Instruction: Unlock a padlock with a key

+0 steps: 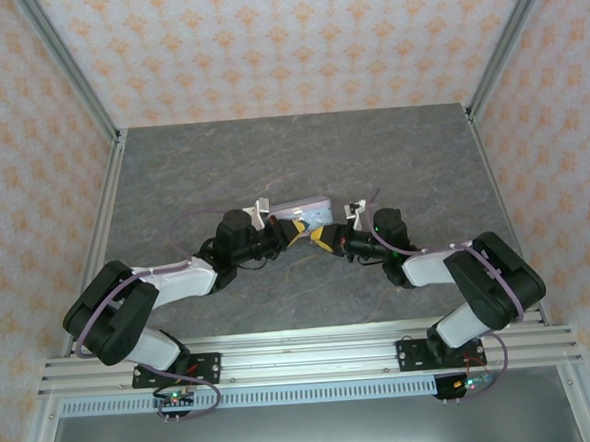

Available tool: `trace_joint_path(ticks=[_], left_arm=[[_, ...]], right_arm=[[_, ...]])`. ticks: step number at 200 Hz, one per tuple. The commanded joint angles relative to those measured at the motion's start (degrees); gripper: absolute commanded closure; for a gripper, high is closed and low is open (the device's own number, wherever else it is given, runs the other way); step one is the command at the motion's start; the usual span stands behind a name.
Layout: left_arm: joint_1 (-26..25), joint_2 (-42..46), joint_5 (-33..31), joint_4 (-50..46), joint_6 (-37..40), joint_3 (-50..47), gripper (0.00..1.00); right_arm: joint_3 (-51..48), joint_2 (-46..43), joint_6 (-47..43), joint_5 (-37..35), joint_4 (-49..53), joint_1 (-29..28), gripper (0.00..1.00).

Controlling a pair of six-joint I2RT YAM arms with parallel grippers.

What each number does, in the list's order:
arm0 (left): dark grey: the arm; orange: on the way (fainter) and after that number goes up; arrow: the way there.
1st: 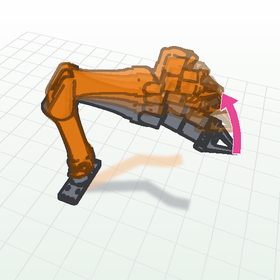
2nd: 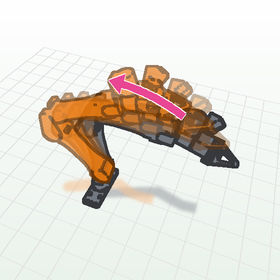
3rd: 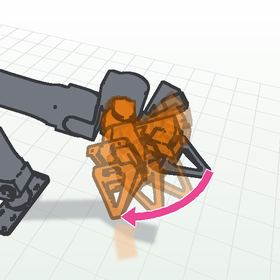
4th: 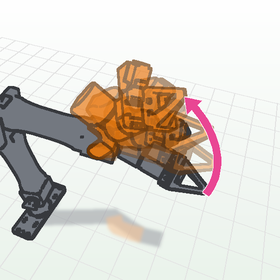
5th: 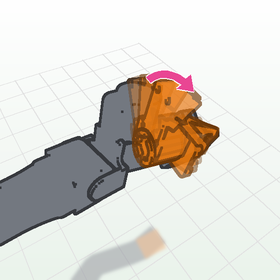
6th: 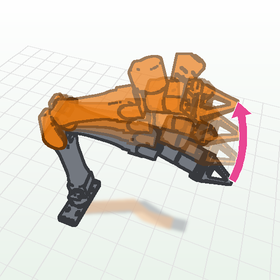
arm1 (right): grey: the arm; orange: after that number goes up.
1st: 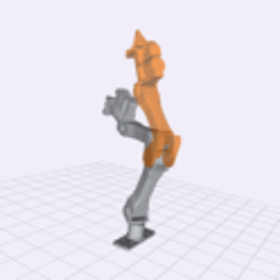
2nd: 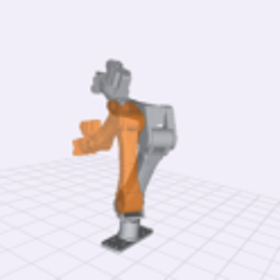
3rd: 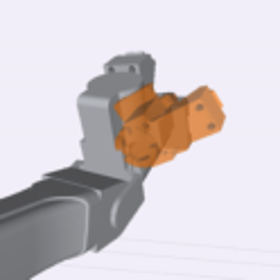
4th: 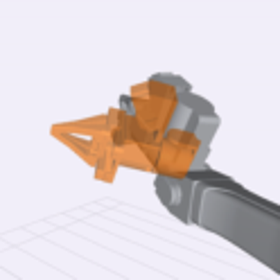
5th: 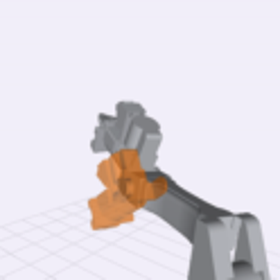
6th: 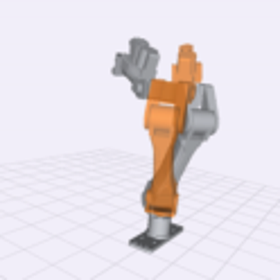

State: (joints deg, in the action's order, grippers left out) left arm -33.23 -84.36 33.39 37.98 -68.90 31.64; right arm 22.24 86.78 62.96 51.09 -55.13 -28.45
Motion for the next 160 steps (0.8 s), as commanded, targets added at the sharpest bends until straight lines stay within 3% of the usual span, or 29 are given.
trace_joint_path(ticks=[1, 160], left_arm=[[0.36, 1.92, 1.77, 3.23, 1.18, 0.69, 1.0], [0.35, 1.8, 1.94, 3.5, 1.32, 0.35, 1.0]], right_arm=[[1.71, 0.79, -0.18, 1.12, -3.56, 0.24, 1.0], [2.18, -1.16, 0.23, 0.94, -2.38, 0.83, 1.0]])
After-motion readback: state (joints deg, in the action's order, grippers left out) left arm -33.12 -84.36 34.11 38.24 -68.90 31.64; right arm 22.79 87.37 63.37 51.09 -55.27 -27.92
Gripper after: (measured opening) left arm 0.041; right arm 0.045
